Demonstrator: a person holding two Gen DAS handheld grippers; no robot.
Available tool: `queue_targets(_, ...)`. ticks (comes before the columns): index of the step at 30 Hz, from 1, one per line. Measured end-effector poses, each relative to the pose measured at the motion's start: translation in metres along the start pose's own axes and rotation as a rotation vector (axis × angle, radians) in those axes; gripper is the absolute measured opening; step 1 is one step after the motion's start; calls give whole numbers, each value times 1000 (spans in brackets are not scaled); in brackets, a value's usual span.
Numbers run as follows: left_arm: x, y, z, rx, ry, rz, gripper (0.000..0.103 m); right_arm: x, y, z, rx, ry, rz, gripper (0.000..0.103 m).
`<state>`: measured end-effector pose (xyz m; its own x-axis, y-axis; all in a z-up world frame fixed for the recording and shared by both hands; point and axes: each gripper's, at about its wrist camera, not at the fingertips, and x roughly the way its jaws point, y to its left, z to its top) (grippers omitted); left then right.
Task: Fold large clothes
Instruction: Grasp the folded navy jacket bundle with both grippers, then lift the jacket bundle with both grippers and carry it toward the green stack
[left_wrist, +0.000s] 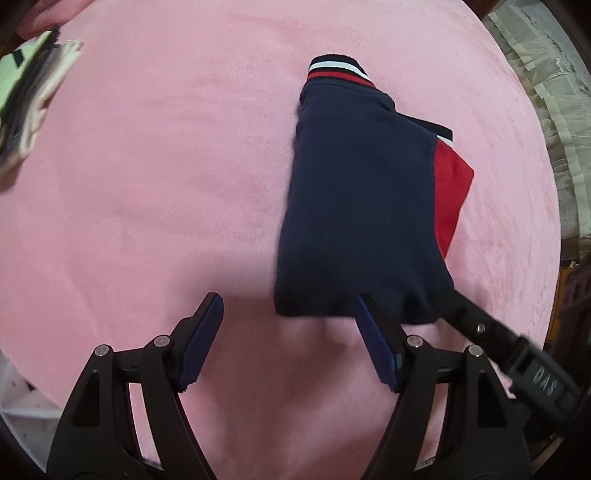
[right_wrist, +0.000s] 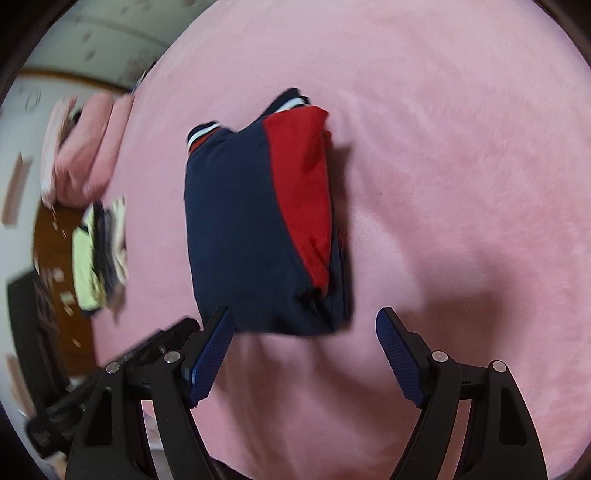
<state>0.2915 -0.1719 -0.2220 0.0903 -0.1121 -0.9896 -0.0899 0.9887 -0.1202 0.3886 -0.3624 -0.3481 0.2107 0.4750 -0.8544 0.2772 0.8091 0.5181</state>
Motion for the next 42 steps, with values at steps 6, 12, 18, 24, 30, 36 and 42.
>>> queue_targets(6,28,6,29,9,17,-84,71,44,-29,27,111,9,154,80)
queue_targets(12,36,-1,46,73,12,-134,72,59,-39,46,96,-38,276,79)
queue_targets(18,46,1,54,52,10,-230,73,73,-44,58,98,-23,355,66)
queue_targets(24,59,1,63,40,15,-264,74,81,-51,67,110,-5,383,50)
queue_targets(30,51,-16,61,83,-29,-211,55,77,-46,67,99,-28,381,32)
queue_targets(36,29,-29,59,143,-54,-163,41,64,-26,59,56,-53,347,25)
queue_targets(42,13,-21,55,145,-70,-160,37,47,-12,53,18,-71,354,22)
